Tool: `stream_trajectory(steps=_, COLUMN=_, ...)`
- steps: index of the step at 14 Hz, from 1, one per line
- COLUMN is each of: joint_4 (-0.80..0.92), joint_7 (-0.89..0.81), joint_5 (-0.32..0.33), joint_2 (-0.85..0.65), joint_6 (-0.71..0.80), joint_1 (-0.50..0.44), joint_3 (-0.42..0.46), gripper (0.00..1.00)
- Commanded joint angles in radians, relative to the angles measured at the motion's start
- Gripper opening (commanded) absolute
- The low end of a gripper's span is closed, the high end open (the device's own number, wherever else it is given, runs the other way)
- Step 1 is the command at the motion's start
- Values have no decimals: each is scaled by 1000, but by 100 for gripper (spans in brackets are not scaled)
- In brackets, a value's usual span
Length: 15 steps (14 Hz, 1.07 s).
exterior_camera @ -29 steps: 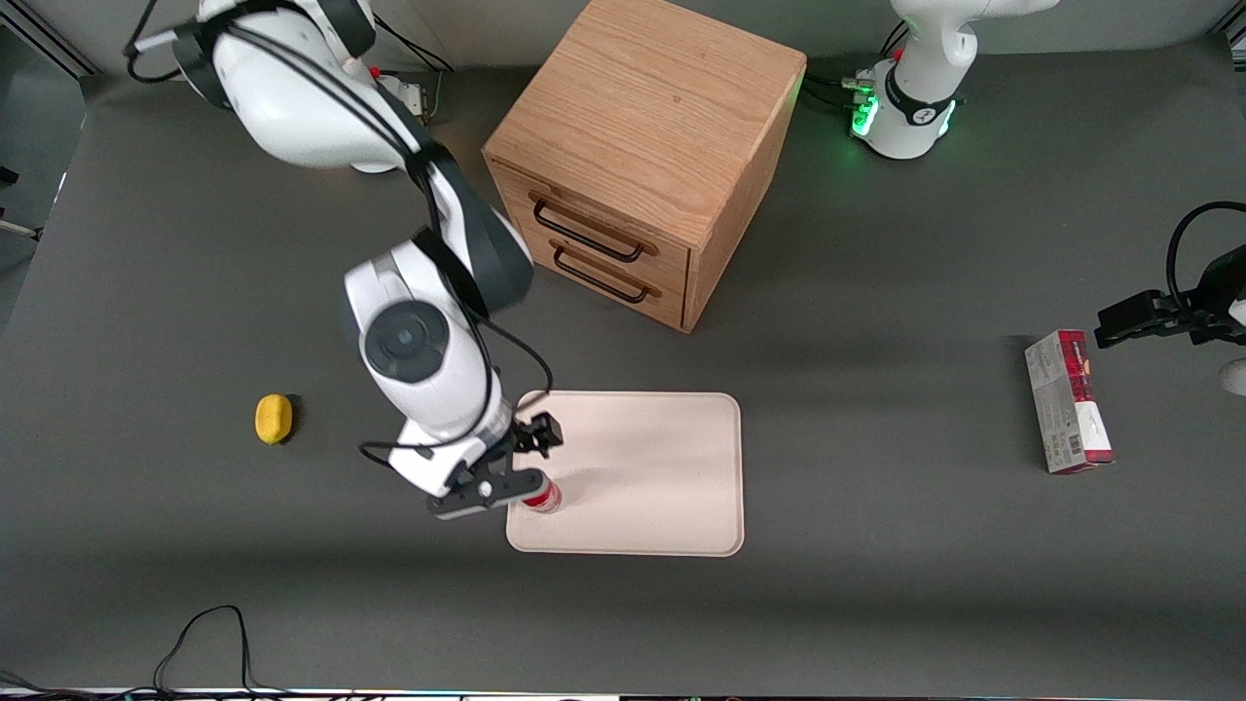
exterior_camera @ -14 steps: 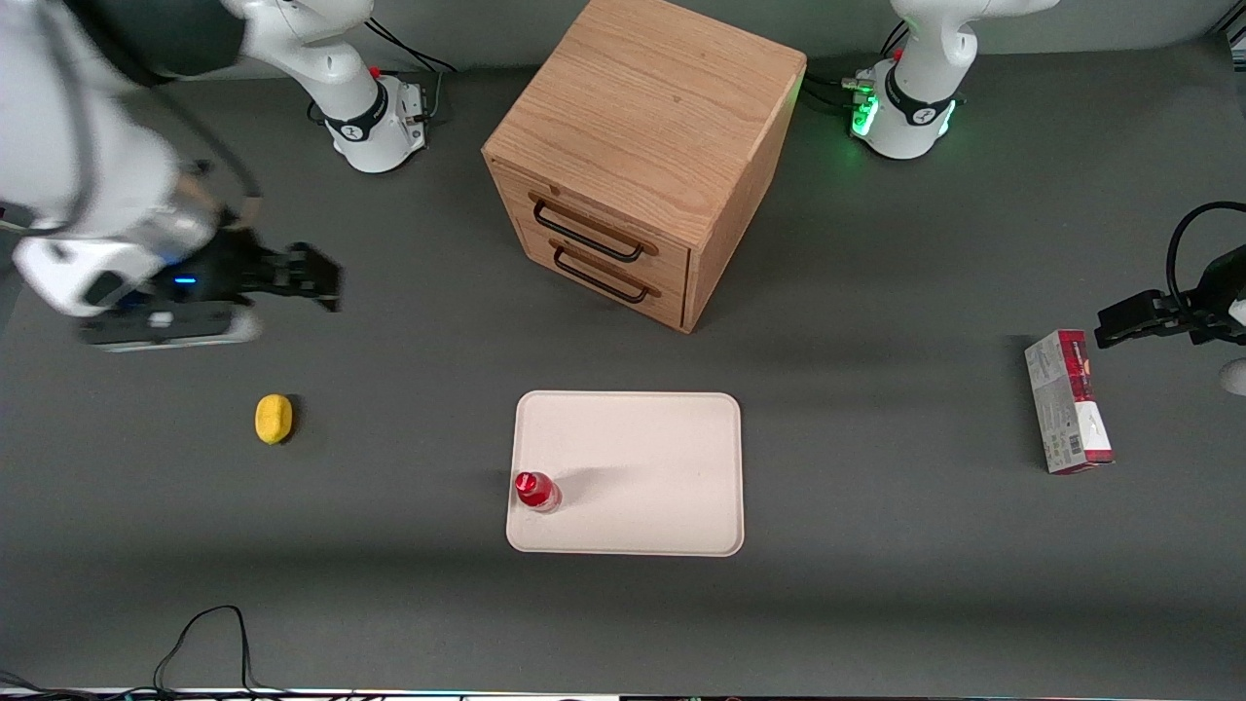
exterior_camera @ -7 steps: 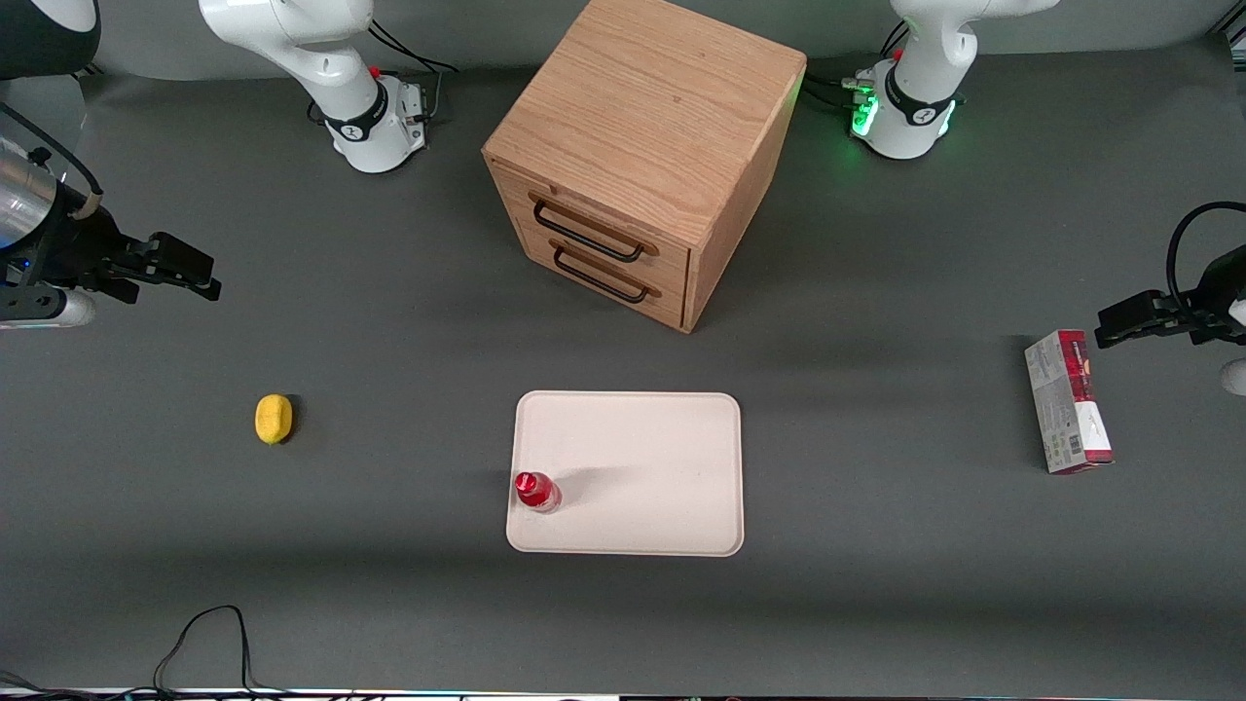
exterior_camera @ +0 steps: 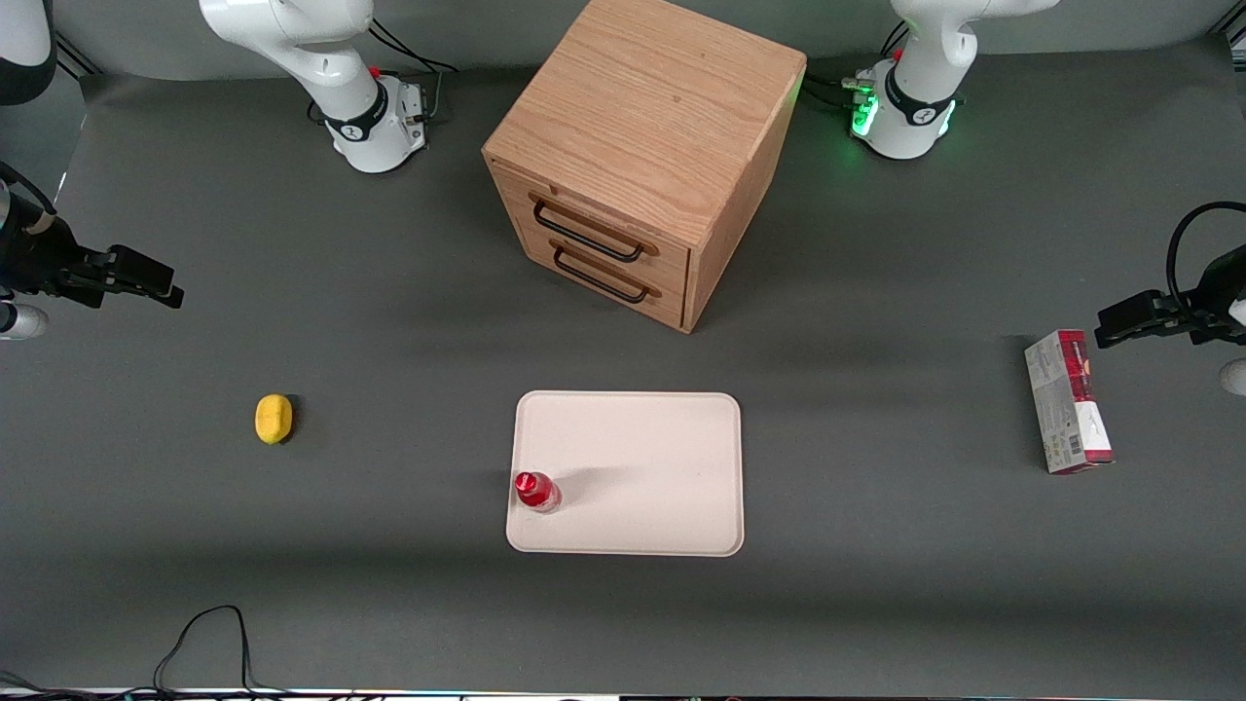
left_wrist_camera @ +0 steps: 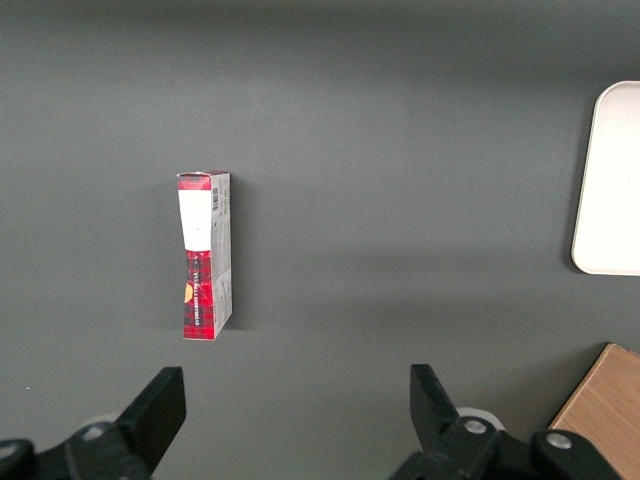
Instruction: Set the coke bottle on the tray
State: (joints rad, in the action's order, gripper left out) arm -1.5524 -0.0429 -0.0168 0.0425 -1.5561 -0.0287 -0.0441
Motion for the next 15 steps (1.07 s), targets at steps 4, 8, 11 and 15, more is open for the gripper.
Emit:
stream_trajectory(steps=4, joint_4=-43, joint_7=18, joint_5=8, joint_2=-27, joint_6=-25, joint_1=1, joint_3=-6, gripper=100)
stream_trajectory(steps=8, joint_4=-38, joint_7=8, joint_5=9, joint_2=-27, joint_6=-21, joint_1=-11, joint_3=-31, gripper=100)
stream_trajectory(steps=11, joint_4=-37, joint_7=-3, joint_5=9, joint_2=-27, joint_6=-18, joint_1=-13, joint_3=-31, gripper=100)
stream_trajectory(steps=15, joint_4=-37, joint_7=-5, joint_5=8, joint_2=-27, joint_6=-18, joint_1=-14, joint_3=-29, gripper=100)
